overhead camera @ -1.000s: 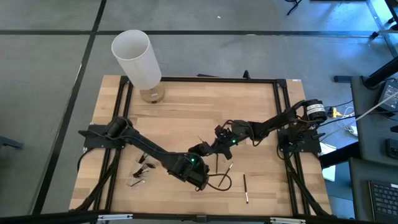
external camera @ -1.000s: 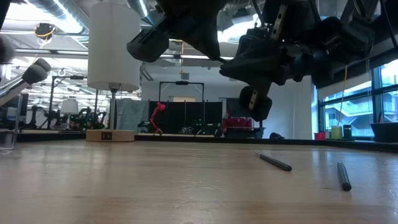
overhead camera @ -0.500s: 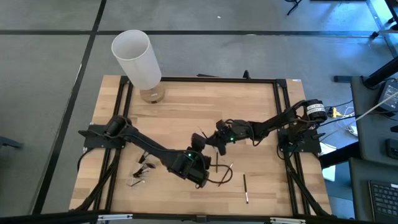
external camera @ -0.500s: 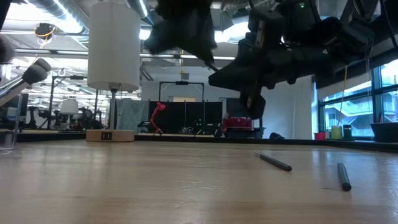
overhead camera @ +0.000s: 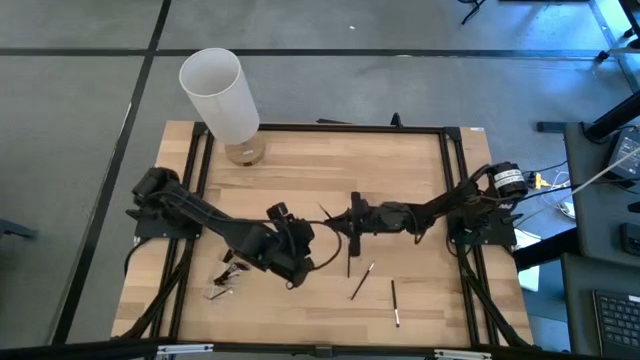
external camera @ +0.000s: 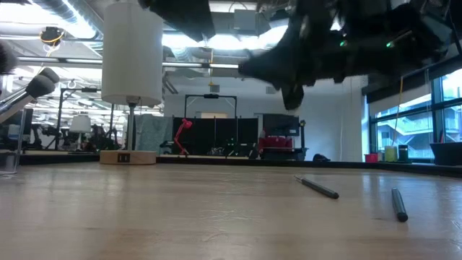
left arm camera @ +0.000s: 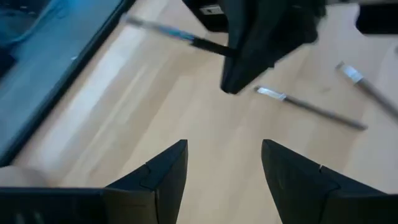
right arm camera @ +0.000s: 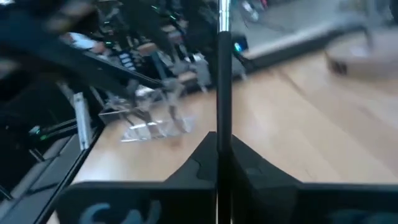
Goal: Put items in baskets/containers
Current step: Put the black eyeshadow brush into the transparent organizer
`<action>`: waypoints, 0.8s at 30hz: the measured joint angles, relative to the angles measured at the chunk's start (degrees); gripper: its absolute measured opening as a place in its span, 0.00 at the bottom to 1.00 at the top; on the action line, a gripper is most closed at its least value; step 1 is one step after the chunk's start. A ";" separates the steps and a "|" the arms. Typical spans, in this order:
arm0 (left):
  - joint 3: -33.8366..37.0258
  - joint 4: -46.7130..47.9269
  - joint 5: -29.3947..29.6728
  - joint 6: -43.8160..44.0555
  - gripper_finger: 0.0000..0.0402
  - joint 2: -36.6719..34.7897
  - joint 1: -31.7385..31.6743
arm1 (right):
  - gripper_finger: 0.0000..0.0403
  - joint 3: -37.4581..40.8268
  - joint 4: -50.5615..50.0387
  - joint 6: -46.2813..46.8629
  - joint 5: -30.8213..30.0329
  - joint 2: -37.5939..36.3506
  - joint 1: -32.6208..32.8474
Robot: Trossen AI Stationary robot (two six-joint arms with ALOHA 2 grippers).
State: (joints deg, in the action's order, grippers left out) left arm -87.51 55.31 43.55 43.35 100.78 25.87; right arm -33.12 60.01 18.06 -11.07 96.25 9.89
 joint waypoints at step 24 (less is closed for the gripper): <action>51.39 -105.37 1.79 -29.18 0.49 -11.68 -3.18 | 0.03 5.13 2.79 -17.78 -18.39 -8.46 5.09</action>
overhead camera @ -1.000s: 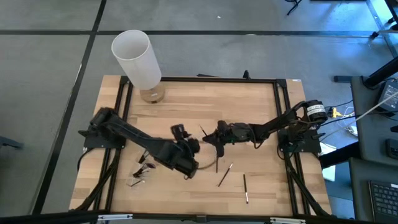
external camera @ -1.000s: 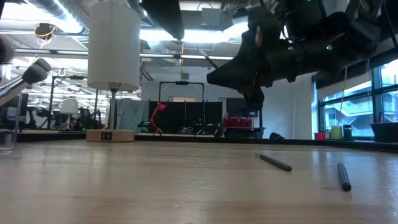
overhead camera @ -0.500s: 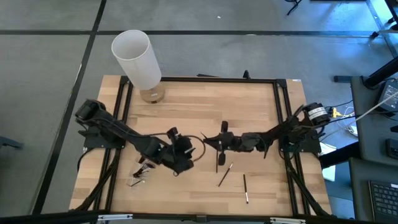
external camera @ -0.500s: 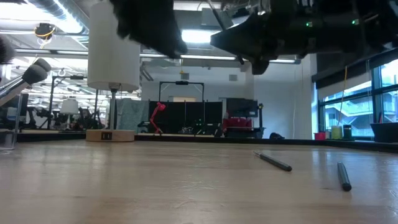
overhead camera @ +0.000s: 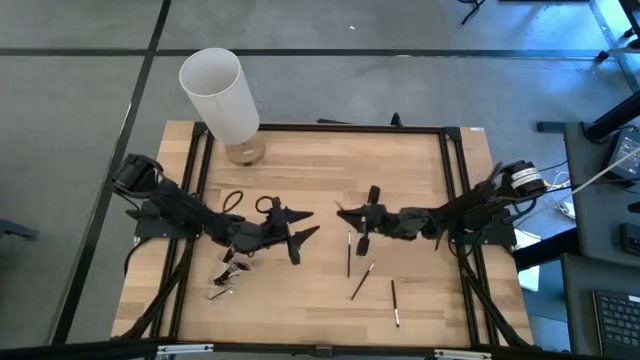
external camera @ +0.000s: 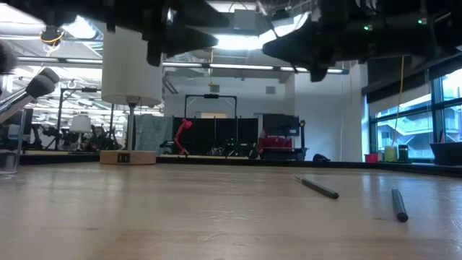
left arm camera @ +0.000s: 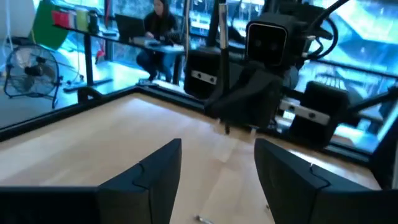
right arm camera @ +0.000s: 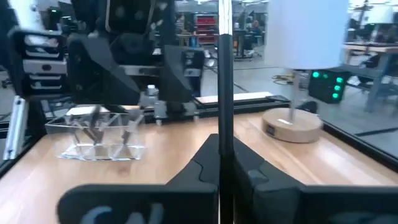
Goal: Put items in baskets/containers
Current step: Put the black eyeshadow brush into the transparent organizer
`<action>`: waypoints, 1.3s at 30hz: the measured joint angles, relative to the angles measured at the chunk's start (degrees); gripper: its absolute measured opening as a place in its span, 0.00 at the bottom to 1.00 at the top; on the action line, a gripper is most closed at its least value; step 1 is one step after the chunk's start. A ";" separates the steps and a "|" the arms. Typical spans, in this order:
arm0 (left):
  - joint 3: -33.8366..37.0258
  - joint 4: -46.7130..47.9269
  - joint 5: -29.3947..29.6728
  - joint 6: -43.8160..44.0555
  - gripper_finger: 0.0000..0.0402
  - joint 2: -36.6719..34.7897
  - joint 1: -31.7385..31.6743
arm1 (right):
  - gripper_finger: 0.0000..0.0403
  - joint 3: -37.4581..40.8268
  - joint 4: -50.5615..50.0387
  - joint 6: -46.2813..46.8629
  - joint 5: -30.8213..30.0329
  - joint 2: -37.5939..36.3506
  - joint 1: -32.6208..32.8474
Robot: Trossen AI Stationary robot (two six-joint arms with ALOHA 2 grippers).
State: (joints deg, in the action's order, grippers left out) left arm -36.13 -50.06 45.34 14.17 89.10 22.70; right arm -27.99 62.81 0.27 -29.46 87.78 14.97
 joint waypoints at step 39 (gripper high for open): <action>-15.07 -6.32 -21.66 -8.96 0.41 8.57 -12.50 | 0.04 5.19 2.05 -5.31 3.72 -6.84 -0.03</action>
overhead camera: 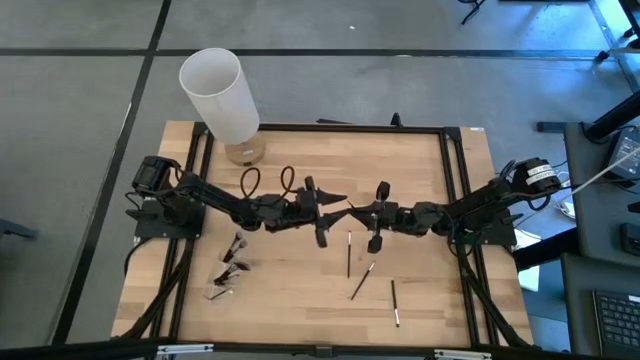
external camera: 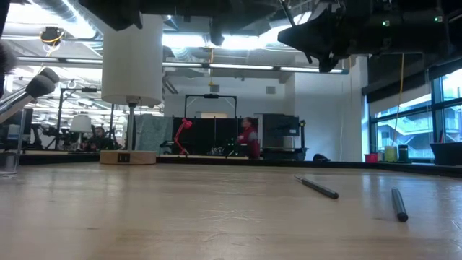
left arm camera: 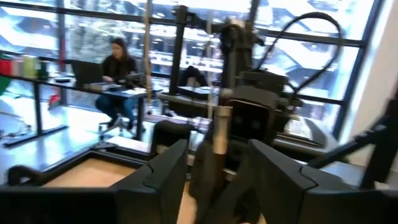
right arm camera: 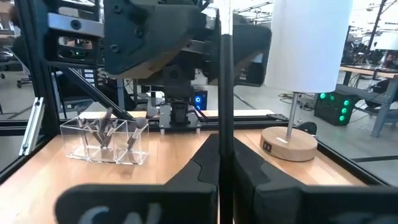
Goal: Put items in baskets/containers
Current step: Put the black eyeshadow brush into the transparent organizer
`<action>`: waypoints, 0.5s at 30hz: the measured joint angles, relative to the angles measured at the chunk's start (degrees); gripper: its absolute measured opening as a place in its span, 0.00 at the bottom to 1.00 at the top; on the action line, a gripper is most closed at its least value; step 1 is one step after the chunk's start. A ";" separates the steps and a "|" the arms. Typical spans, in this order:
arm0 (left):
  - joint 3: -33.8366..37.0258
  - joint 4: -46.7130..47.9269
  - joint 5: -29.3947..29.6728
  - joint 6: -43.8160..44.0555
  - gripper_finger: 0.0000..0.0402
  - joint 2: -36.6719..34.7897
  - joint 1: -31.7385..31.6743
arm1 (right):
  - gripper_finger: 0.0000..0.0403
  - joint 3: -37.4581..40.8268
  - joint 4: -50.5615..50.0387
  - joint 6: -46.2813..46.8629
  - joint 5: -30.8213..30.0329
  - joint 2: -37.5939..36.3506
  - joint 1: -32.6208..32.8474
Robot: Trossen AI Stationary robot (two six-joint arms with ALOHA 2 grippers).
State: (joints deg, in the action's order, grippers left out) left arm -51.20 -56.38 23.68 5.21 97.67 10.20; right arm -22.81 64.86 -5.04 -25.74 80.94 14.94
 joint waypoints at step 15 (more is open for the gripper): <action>-0.04 0.01 -2.88 0.04 0.22 0.00 -1.27 | 0.04 0.00 0.00 -1.46 1.73 0.01 -0.02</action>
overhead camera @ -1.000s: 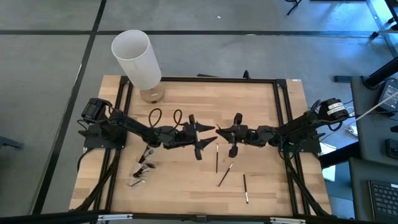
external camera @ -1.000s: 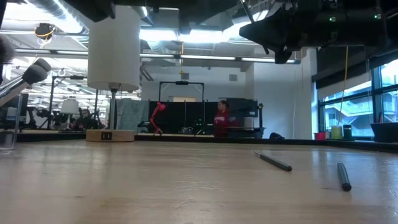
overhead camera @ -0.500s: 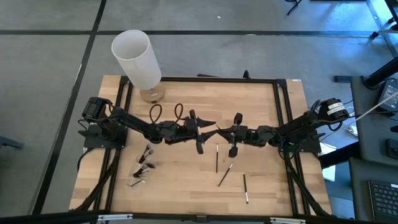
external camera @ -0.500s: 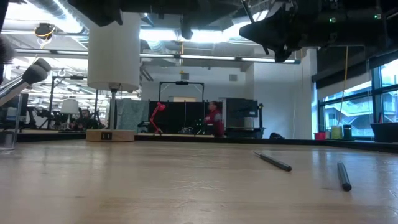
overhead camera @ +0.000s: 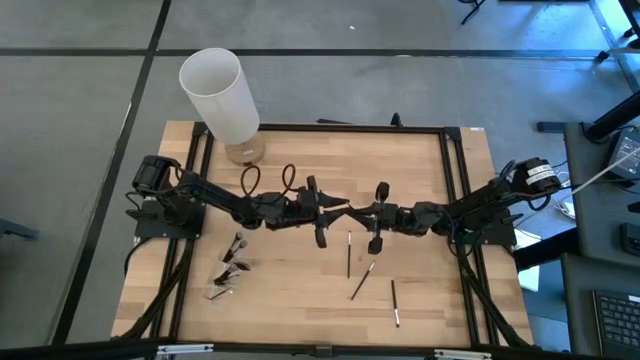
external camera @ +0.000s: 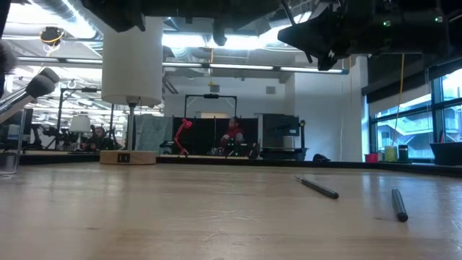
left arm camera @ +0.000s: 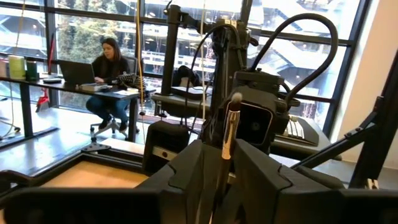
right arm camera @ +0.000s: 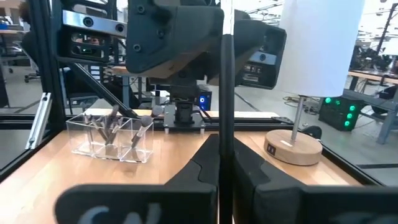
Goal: Put items in baskets/containers
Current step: Put the black eyeshadow brush into the transparent organizer
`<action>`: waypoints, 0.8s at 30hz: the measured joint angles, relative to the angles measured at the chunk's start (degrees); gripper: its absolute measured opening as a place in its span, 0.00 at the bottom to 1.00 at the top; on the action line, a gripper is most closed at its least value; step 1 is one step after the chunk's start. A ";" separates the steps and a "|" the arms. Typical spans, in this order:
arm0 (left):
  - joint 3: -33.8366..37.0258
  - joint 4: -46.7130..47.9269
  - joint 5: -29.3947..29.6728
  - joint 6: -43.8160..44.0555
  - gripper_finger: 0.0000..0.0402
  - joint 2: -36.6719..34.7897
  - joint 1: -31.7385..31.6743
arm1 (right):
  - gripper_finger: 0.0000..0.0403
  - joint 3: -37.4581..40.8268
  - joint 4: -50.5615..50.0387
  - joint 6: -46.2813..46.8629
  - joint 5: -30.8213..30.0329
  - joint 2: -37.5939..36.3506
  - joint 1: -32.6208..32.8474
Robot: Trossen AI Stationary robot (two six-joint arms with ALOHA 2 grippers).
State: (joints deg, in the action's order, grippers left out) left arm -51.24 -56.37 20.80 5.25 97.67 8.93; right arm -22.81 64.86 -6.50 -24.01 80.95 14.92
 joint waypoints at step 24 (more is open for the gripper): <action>-0.04 0.03 -2.52 2.41 0.22 0.09 -0.95 | 0.04 -0.02 -0.87 -0.24 0.17 0.00 -0.02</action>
State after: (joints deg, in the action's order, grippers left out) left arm -51.29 -56.35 18.28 7.66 97.76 7.98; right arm -22.83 63.99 -6.74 -23.84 80.95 14.90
